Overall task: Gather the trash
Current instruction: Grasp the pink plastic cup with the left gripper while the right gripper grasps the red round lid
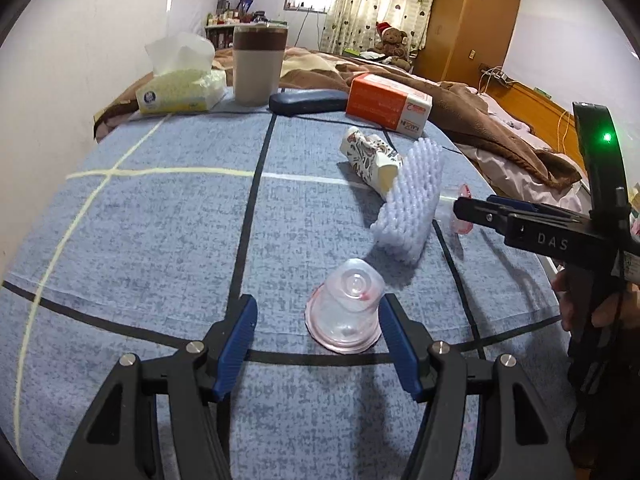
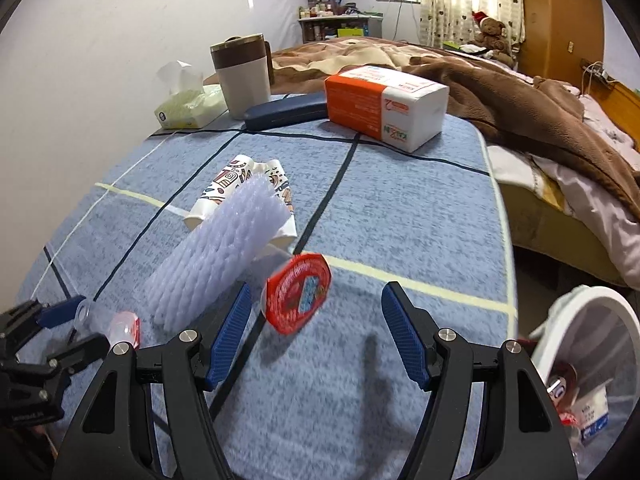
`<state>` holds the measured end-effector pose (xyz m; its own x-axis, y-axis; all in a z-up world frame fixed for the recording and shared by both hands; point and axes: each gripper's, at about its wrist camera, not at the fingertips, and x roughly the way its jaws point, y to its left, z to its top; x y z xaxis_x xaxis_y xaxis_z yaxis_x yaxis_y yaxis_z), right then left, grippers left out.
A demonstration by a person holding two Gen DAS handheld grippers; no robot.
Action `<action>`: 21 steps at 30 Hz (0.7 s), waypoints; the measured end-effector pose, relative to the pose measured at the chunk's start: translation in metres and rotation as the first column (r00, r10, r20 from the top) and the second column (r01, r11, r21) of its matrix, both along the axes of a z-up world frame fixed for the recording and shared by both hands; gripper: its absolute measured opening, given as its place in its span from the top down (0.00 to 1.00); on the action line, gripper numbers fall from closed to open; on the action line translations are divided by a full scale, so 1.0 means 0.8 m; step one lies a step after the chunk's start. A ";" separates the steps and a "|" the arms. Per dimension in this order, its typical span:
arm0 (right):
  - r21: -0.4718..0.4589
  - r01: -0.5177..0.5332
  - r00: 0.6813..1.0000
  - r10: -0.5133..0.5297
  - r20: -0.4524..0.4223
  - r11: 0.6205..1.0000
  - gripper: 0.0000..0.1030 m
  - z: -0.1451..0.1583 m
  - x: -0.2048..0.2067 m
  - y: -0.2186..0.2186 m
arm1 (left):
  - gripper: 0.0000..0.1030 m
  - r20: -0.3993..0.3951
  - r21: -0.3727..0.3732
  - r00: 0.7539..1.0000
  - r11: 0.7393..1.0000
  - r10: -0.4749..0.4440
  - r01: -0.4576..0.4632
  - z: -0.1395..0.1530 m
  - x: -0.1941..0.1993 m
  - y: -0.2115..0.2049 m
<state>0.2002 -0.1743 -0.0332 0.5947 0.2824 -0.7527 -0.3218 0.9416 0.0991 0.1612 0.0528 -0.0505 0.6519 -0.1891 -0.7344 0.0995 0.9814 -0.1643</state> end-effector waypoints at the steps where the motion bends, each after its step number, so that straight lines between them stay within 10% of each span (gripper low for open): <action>1: 0.004 -0.004 1.000 0.004 -0.004 1.000 0.33 -0.001 0.002 0.002 | 0.37 -0.007 -0.009 1.000 1.000 0.002 -0.002 -0.002 0.002 0.000; 21: 0.020 -0.093 0.994 0.094 -0.060 0.995 0.38 -0.015 0.021 0.023 | 0.47 -0.019 0.008 1.000 1.000 0.021 -0.021 -0.009 0.015 0.011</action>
